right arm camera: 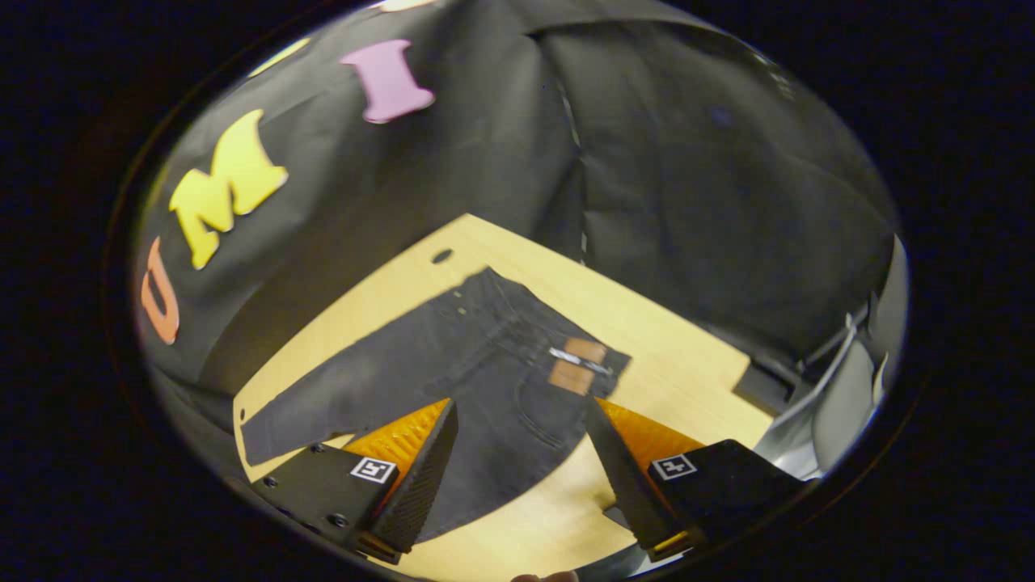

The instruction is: Grasp the waist and the cuffs of the jeans and fold them to make the two legs overlap; first hold the waist and fold one-third of the jeans toward the cuffs, then hold the cuffs and fold the remaining one-third in the same direction to finish folding.

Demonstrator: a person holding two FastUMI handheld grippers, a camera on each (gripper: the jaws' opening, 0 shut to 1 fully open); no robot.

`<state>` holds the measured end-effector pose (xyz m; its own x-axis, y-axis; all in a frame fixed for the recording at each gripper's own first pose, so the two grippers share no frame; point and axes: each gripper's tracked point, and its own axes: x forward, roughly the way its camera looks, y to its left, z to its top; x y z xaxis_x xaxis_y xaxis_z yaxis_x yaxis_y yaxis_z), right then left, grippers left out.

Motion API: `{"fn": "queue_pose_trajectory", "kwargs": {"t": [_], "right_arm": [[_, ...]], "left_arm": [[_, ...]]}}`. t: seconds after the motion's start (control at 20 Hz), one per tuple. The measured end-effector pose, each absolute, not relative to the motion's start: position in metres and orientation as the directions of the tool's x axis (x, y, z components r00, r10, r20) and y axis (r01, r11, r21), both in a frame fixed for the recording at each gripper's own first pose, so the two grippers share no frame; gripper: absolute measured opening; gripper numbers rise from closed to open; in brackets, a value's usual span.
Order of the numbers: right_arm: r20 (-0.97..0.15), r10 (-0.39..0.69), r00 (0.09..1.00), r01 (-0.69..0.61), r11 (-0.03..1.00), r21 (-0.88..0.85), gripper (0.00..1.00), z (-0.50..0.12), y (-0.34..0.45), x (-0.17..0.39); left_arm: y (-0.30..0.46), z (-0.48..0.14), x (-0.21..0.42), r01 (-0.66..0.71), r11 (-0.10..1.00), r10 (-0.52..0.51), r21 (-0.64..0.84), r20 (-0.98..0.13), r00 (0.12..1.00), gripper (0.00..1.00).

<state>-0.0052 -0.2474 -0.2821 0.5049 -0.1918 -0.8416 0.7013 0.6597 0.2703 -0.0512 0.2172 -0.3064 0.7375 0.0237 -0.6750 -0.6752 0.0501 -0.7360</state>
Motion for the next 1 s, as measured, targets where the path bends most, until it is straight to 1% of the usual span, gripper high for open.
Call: {"fn": "queue_pose_trajectory", "kwargs": {"t": [0.05, 0.15, 0.25, 0.3, 0.35, 0.4, 0.45, 0.5, 0.55, 0.6, 0.65, 0.7, 0.8, 0.85, 0.9, 0.95, 1.0], "right_arm": [[-0.875, -0.155, 0.459, 0.739, 0.614, 0.279, 0.98, -0.297, -0.247, -0.011], [-0.915, -0.076, 0.397, 0.787, 0.541, 0.296, 0.98, -0.325, -0.242, -0.017], [-0.929, -0.028, 0.368, 0.818, 0.484, 0.31, 0.98, -0.343, -0.237, -0.017], [-0.936, -0.024, 0.352, 0.829, 0.473, 0.3, 0.92, -0.346, -0.237, -0.018], [-0.922, -0.035, 0.385, 0.819, 0.474, 0.324, 0.93, -0.344, -0.241, -0.006], [-0.923, -0.021, 0.384, 0.816, 0.476, 0.329, 0.95, -0.349, -0.237, -0.001], [-0.921, -0.029, 0.39, 0.811, 0.484, 0.328, 0.92, -0.345, -0.239, 0.002], [-0.916, -0.003, 0.402, 0.797, 0.493, 0.349, 0.99, -0.348, -0.233, 0.01], [-0.918, -0.029, 0.396, 0.795, 0.51, 0.327, 0.98, -0.346, -0.235, 0.013], [-0.92, -0.017, 0.392, 0.788, 0.522, 0.326, 0.92, -0.352, -0.234, 0.017], [-0.92, -0.042, 0.39, 0.792, 0.525, 0.312, 0.87, -0.353, -0.236, 0.017], [-0.918, -0.035, 0.395, 0.795, 0.514, 0.323, 0.82, -0.355, -0.237, 0.017], [-0.916, -0.044, 0.399, 0.821, 0.463, 0.335, 0.6, -0.361, -0.243, 0.015], [-0.917, -0.046, 0.396, 0.834, 0.435, 0.339, 0.45, -0.363, -0.249, 0.01], [-0.91, -0.032, 0.413, 0.838, 0.404, 0.366, 0.29, -0.363, -0.247, 0.013], [-0.905, -0.03, 0.425, 0.835, 0.398, 0.379, 0.14, -0.366, -0.251, 0.012], [-0.901, -0.028, 0.434, 0.831, 0.399, 0.388, 0.08, -0.365, -0.247, 0.012]], "left_arm": [[0.218, -0.307, -0.051, -0.674, 0.045, 0.025, -0.737, -0.674, 0.738, 0.03], [0.218, -0.306, -0.051, -0.676, 0.042, 0.027, -0.736, -0.675, 0.737, 0.03], [0.218, -0.307, -0.051, -0.683, 0.038, 0.026, -0.729, -0.683, 0.73, 0.03], [0.218, -0.307, -0.051, -0.687, 0.042, 0.024, -0.725, -0.687, 0.726, 0.03], [0.218, -0.307, -0.051, -0.69, 0.043, 0.024, -0.722, -0.69, 0.723, 0.03], [0.218, -0.307, -0.051, -0.689, 0.036, 0.023, -0.723, -0.689, 0.724, 0.03], [0.218, -0.307, -0.051, -0.685, 0.024, 0.017, -0.728, -0.685, 0.728, 0.03], [0.217, -0.306, -0.05, -0.681, 0.015, 0.01, -0.732, -0.681, 0.732, 0.03], [0.218, -0.306, -0.05, -0.68, 0.012, 0.008, -0.733, -0.68, 0.734, 0.03], [0.218, -0.306, -0.051, -0.68, 0.01, 0.009, -0.733, -0.68, 0.733, 0.03], [0.218, -0.307, -0.051, -0.681, 0.011, 0.008, -0.732, -0.681, 0.732, 0.03], [0.218, -0.306, -0.051, -0.681, 0.009, 0.007, -0.732, -0.681, 0.733, 0.03], [0.218, -0.306, -0.05, -0.678, -0.001, 0.001, -0.735, -0.678, 0.735, 0.03], [0.218, -0.306, -0.05, -0.678, -0.003, -0.003, -0.735, -0.678, 0.735, 0.03], [0.219, -0.307, -0.049, -0.679, -0.001, -0.005, -0.734, -0.679, 0.734, 0.03], [0.218, -0.307, -0.05, -0.679, 0.001, -0.008, -0.734, -0.679, 0.734, 0.03], [0.218, -0.307, -0.048, -0.679, 0.001, -0.01, -0.734, -0.679, 0.734, 0.03]]}}
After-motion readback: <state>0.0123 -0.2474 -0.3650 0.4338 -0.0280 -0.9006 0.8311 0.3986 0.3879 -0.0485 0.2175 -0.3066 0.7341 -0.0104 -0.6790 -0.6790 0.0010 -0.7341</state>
